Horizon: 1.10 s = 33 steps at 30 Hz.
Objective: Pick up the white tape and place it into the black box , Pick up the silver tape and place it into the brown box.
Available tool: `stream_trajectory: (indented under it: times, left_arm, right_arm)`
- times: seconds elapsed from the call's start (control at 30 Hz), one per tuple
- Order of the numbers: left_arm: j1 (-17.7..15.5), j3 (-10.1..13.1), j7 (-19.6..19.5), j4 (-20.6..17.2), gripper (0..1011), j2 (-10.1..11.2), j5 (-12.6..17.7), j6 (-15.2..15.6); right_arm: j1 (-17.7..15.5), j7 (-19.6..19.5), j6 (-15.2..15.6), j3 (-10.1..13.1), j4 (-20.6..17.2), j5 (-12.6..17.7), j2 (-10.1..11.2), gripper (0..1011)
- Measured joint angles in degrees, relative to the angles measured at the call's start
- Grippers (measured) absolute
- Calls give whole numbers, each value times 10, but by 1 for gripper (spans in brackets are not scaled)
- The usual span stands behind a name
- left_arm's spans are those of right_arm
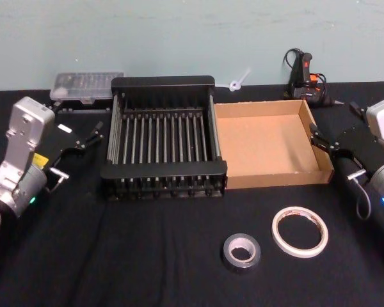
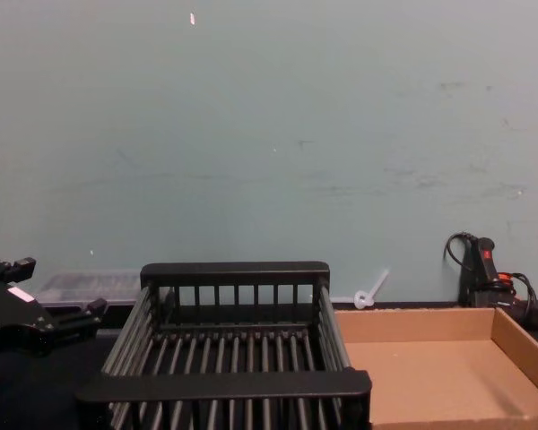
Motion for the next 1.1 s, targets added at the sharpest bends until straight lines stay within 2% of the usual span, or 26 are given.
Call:
stream_trajectory:
  times: [0.53, 0.83, 1.1]
  left_arm:
    - [0, 0, 0, 0, 1002, 0, 0, 0]
    - [0, 0, 0, 0, 1001, 0, 0, 0]
    - [0, 0, 0, 0, 1001, 0, 0, 0]
  right_arm:
    - [0, 0, 0, 0, 0, 0, 0, 1002]
    - [-10, 22, 7, 16, -16, 4, 2, 1002]
    - [-29, 52, 31, 33, -46, 21, 12, 1002]
